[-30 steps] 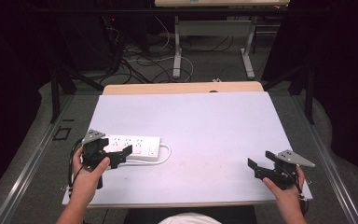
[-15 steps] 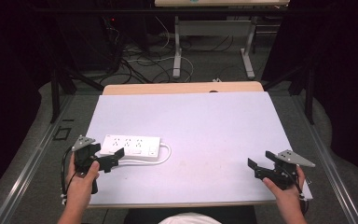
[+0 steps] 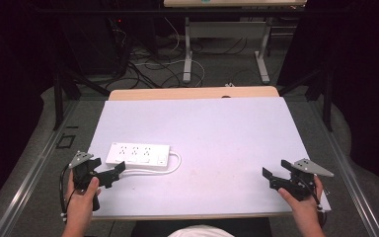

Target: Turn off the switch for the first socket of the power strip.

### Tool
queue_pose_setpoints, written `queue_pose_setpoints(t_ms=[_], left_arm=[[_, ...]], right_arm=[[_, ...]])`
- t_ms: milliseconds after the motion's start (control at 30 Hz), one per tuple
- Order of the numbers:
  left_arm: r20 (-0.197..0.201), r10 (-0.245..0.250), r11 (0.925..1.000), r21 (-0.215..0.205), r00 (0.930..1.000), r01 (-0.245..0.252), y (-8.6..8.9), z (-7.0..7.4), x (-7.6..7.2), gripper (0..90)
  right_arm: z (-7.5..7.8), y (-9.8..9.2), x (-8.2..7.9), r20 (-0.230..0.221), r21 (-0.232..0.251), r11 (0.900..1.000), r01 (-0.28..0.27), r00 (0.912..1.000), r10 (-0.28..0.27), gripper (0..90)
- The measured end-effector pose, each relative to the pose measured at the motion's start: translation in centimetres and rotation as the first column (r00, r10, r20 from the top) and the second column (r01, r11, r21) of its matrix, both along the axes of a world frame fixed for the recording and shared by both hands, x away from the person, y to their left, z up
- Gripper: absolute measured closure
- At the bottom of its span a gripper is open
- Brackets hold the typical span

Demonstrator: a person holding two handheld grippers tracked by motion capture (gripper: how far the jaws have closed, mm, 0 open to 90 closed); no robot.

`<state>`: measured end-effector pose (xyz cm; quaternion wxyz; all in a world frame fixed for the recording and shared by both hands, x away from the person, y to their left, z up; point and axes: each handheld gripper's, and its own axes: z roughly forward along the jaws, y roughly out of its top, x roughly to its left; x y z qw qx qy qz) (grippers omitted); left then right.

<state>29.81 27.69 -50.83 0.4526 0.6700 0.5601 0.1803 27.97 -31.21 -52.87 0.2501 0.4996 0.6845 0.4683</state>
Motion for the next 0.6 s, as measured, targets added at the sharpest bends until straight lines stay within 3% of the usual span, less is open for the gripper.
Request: queue_pose_setpoints(t_ms=[267, 600], left_arm=[[0.014, 0.003, 0.9999, -0.012, 0.9999, -0.003, 0.5, -0.8, -0.2, 0.3], [-0.004, 0.024, 0.9995, 0.020, 0.9997, -0.024, 1.0, -2.0, -0.2, 0.3]], right_arm=[[0.0, 0.0, 0.0, -0.001, -0.002, 1.000, -0.002, 1.0000, 0.002, 18.6], [-0.1, -0.1, 0.1, 0.003, -0.001, 1.000, -0.002, 1.0000, 0.002, 18.6]])
